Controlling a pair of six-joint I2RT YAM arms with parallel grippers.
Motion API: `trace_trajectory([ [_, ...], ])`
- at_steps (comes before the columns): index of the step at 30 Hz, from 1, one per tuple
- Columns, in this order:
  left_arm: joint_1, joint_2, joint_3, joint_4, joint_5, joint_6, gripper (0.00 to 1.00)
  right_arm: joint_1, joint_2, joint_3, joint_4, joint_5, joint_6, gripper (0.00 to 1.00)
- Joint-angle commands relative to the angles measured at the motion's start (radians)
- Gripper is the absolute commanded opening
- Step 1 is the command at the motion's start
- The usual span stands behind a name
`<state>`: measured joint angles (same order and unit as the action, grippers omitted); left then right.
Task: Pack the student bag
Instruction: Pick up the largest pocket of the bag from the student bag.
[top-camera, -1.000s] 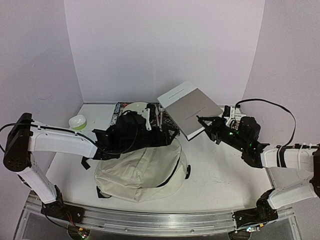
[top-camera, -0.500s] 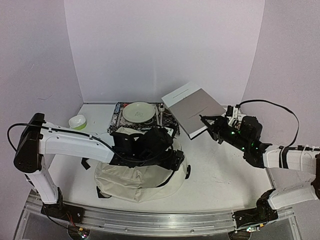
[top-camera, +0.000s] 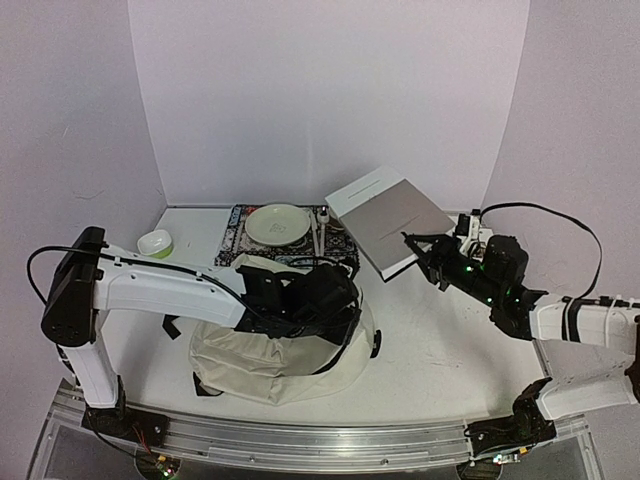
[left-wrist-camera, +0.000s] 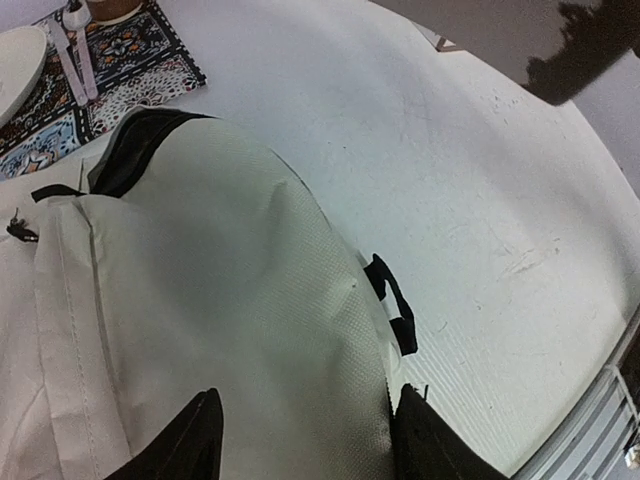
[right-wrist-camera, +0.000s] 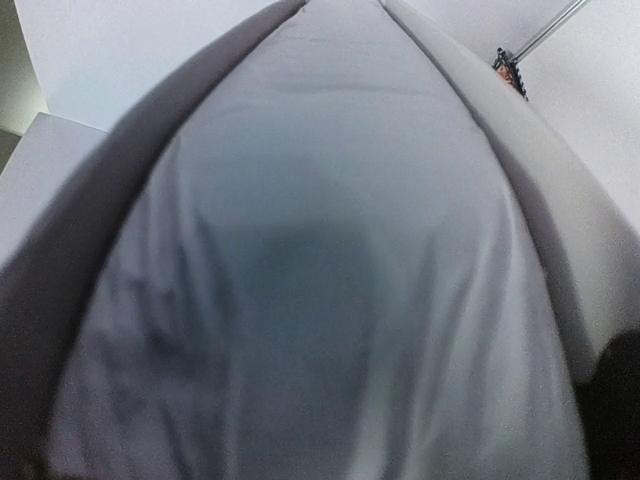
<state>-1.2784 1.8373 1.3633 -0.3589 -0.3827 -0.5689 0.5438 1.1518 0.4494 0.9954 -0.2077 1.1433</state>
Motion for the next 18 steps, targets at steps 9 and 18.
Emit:
trace_trajectory([
  [9,-0.002,-0.033,0.052,-0.086,-0.138,0.020,0.28,-0.003,-0.035,-0.006,0.086,-0.024,0.010,0.35],
  [18,0.011,0.015,0.089,-0.097,-0.028,0.032,0.32,-0.003,-0.035,-0.009,0.084,-0.033,0.016,0.35],
])
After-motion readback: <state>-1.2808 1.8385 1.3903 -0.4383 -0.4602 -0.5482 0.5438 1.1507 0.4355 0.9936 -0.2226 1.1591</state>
